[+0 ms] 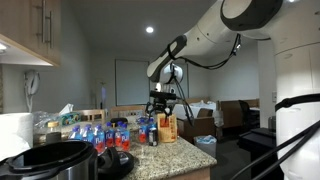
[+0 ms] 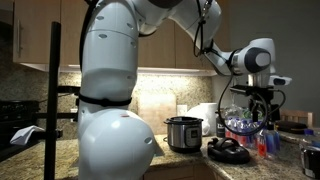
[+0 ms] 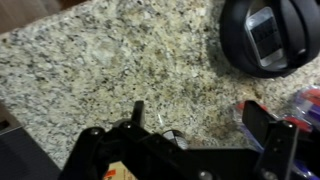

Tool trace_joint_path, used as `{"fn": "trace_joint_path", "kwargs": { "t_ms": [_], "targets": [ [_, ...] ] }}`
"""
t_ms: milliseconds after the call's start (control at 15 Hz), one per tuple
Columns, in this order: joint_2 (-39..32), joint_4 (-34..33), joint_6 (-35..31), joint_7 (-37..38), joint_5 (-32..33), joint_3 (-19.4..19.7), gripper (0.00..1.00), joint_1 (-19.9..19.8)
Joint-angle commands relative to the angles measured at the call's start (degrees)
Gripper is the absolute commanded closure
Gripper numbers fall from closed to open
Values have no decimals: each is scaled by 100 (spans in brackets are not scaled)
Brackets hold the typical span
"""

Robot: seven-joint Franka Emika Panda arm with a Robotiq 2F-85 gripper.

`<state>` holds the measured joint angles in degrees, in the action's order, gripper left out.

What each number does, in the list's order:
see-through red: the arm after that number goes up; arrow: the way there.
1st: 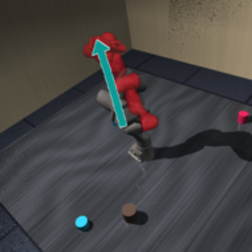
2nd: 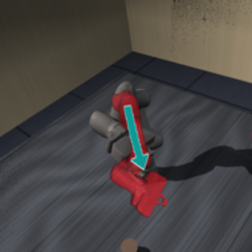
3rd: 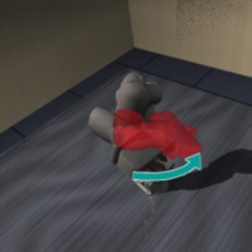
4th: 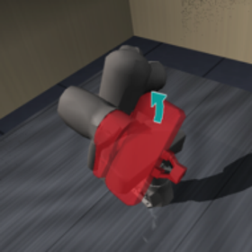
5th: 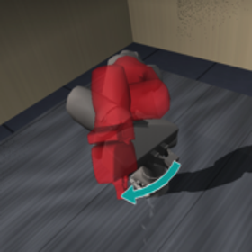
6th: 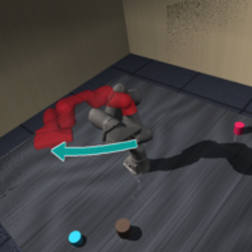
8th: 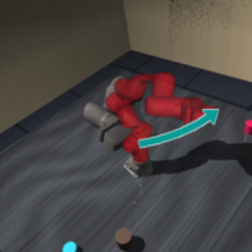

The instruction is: Take the lid off the rice cooker and place it on the counter top

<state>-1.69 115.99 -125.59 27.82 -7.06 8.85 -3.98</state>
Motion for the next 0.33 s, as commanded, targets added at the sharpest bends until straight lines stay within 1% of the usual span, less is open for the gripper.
{"fn": "trace_joint_path", "kwargs": {
  "t_ms": [0,67,267],
  "targets": [
    [13,-23,135,135,241,-105,0,-71],
    [21,-28,184,204,350,-124,0,-57],
    [21,-28,193,209,395,-130,0,-46]
  ]
}}
